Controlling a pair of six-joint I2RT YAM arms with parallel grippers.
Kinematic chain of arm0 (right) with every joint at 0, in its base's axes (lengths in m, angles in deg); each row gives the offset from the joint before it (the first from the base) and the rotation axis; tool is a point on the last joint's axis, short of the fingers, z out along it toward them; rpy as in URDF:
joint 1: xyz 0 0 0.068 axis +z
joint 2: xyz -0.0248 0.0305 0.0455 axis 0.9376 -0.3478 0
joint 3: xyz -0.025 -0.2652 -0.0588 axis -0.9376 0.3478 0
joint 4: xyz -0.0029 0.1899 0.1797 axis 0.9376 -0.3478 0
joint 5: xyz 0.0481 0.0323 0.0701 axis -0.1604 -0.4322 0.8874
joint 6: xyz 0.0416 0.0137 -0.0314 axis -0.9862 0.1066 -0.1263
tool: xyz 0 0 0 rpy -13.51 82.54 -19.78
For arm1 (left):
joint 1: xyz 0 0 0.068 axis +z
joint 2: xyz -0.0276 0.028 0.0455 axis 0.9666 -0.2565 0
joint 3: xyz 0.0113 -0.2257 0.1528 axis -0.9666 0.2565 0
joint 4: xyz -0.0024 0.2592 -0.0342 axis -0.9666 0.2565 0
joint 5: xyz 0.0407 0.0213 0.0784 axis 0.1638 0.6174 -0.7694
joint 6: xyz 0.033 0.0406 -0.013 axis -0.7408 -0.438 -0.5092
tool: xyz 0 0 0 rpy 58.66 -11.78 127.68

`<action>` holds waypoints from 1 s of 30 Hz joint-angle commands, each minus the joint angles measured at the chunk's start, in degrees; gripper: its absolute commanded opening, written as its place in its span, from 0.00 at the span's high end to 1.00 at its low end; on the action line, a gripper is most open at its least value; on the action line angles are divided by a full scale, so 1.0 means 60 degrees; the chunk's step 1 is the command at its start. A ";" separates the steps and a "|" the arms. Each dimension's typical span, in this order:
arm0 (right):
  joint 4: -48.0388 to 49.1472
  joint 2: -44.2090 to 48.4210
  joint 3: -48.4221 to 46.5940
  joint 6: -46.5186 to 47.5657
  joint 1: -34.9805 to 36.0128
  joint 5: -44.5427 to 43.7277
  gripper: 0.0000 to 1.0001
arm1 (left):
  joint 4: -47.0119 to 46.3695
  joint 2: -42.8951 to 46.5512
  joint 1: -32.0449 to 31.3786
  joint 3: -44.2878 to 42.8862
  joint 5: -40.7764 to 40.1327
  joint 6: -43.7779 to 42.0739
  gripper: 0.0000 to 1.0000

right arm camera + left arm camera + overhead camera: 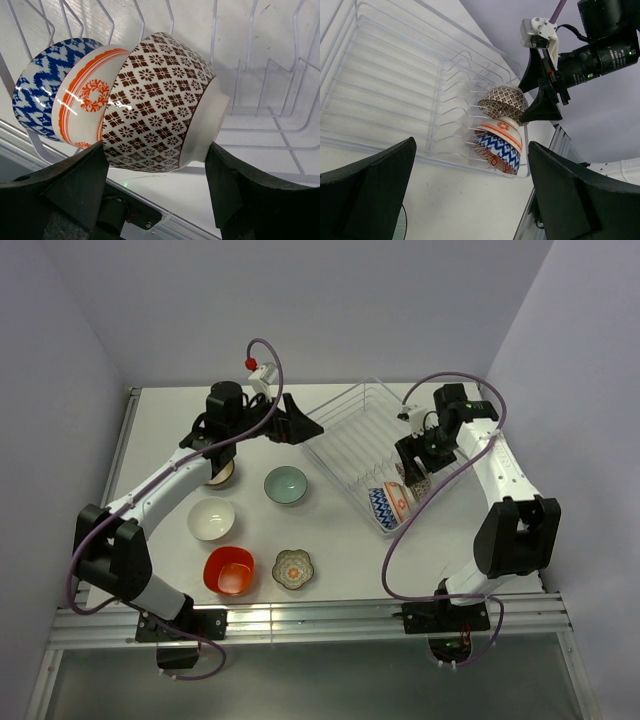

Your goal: Load the bowls into the dish rack

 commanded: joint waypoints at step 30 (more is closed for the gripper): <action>-0.0275 -0.0480 -0.1187 -0.0753 -0.0072 0.0519 0.00 | 0.1583 -0.0290 0.0919 -0.0773 -0.0143 -0.1184 0.00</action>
